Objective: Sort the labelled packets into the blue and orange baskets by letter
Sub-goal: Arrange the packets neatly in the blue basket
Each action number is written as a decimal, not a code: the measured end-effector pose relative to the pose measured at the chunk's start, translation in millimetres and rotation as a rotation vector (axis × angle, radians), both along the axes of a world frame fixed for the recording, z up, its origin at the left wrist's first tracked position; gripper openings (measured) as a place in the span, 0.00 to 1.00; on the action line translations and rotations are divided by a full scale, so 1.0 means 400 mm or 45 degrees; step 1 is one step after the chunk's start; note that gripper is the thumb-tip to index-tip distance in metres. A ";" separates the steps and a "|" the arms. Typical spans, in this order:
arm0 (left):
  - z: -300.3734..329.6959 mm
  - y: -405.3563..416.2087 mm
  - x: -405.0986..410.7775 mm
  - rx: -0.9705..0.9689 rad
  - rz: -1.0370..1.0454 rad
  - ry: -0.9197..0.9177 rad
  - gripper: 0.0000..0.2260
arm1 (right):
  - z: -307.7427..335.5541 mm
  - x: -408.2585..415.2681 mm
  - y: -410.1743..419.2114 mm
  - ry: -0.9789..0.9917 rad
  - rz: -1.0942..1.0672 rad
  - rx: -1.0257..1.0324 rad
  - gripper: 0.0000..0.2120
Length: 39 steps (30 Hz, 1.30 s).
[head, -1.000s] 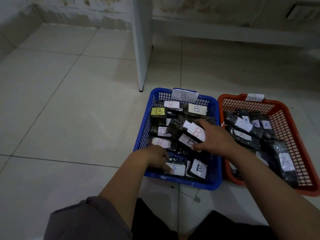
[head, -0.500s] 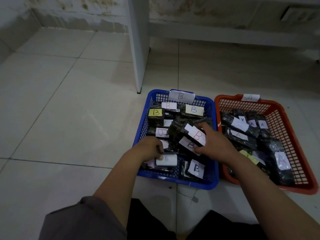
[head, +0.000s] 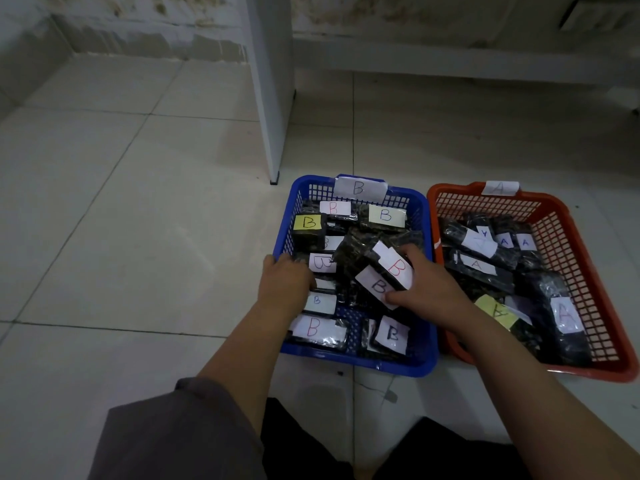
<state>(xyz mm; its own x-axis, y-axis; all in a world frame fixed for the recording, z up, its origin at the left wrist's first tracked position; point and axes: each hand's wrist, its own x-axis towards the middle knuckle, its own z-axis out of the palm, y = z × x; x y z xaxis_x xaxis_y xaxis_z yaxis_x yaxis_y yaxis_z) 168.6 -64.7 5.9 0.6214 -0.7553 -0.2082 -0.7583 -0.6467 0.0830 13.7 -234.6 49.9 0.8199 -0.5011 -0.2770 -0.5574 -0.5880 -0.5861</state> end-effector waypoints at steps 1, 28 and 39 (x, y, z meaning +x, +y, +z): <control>0.000 0.001 -0.002 0.007 0.011 -0.027 0.12 | -0.001 -0.001 0.000 0.000 0.006 0.007 0.31; 0.069 0.050 0.009 -0.113 -0.050 0.703 0.29 | -0.034 0.077 0.054 0.148 0.246 0.310 0.33; 0.027 0.012 0.014 -0.299 0.018 0.639 0.18 | -0.008 0.062 0.012 -0.034 0.088 -0.065 0.37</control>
